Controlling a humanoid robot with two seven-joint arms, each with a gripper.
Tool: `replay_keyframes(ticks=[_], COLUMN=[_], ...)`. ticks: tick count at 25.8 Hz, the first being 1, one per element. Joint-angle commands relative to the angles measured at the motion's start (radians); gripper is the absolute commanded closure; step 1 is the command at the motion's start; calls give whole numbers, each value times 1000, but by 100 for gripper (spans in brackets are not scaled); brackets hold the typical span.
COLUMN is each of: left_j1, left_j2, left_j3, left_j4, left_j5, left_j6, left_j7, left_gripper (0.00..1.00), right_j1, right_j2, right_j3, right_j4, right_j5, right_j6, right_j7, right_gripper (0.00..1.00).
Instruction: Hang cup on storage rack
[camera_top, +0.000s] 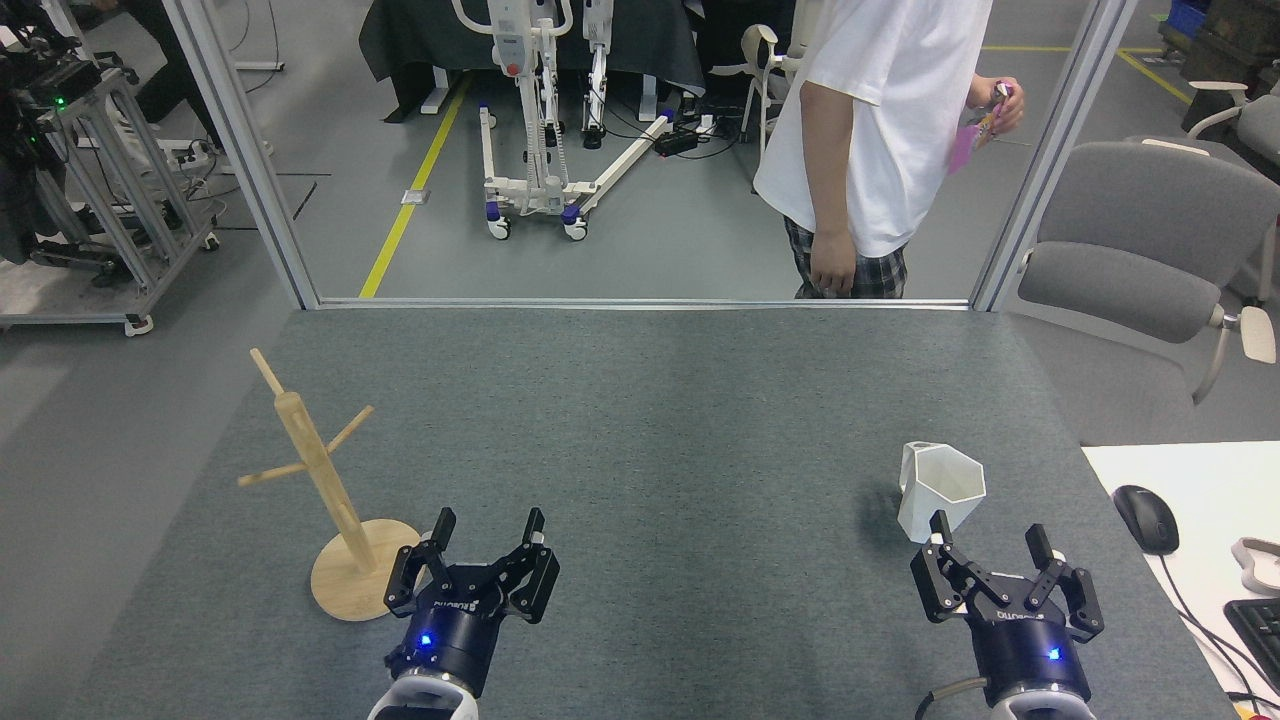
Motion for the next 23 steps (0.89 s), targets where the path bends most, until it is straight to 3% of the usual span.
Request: replay_keyframes(ticks=[1, 5, 14, 18, 21, 23], left_j1=[9, 1, -1, -7, -7, -5], left_j2=[-3, -3, 0, 9, 10, 13], left_j3=[0, 0, 0, 7, 8, 10], left_j4=[15, 18, 17, 9, 9, 8], left_j5=[-6, -7, -6, -4, -3, -3], left_j6=[26, 49, 50, 50, 50, 50], left_j7=[6, 71, 63, 63, 62, 63], left_gripper=[1, 1, 1, 1, 1, 1], right_j1=[0, 0, 2, -9, -63, -87], right_j2=[-1, -1, -9, -18, -79, -89], right_j3=[0, 0, -3, -12, -8, -3], right_j4=[0, 0, 14, 110, 205, 281], right_j5=[0, 0, 0, 1, 3, 3], right_j6=[0, 0, 2, 11, 12, 12], right_j7=[0, 0, 1, 1, 1, 1], right_gripper=[1, 1, 1, 1, 1, 1])
